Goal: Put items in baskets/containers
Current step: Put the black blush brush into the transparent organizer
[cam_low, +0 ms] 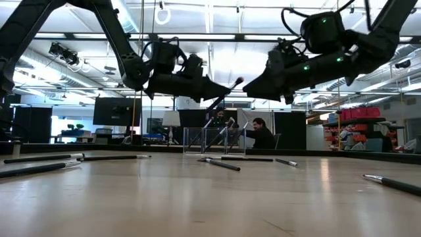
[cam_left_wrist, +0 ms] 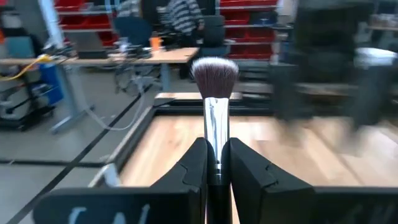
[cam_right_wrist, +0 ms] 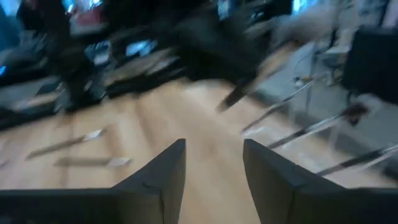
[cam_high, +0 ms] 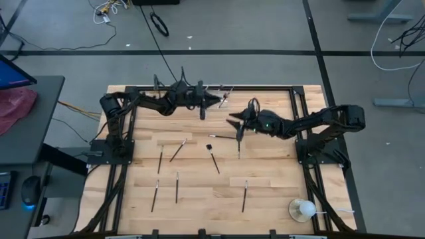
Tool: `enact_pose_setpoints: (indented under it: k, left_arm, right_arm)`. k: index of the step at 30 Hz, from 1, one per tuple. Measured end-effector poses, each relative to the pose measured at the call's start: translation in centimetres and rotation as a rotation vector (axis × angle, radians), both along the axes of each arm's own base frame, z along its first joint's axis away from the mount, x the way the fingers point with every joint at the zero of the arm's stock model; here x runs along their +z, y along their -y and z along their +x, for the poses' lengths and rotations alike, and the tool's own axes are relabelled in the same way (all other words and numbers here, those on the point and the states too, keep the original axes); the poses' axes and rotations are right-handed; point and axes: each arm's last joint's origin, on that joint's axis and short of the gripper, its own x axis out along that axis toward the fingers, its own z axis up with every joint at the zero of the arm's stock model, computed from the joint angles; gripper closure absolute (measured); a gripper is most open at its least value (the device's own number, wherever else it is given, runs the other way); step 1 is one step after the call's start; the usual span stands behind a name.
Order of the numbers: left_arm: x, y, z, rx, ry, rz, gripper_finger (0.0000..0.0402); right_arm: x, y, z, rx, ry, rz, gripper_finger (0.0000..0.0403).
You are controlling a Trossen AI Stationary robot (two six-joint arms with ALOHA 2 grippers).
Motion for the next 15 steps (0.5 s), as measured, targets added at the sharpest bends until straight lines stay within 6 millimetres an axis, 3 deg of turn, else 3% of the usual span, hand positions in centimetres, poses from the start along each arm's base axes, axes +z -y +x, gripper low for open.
enact_pose_setpoints:
  k: [4, 9, 12, 15]
  left_arm:
    - [0.0, 2.2, 1.2, -0.004, -0.005, 0.057, 0.0353]
    - [0.0, 4.3, 2.1, 0.042, -0.015, 0.155, 0.0353]
    - [0.0, 4.9, 2.4, 0.056, -0.018, 0.181, 0.0352]
    - [0.0, 5.3, 2.5, 0.058, -0.019, 0.185, 0.0351]
  right_arm:
    - [0.9, 1.3, -0.2, 0.029, 0.094, -0.016, 0.0208]
    - [1.1, 1.3, -0.2, 0.035, 0.101, -0.047, 0.0185]
    - [1.3, 1.0, -0.1, 0.043, 0.110, -0.069, 0.0194]
    - [1.4, 1.0, -0.1, 0.020, 0.120, -0.087, 0.0230]
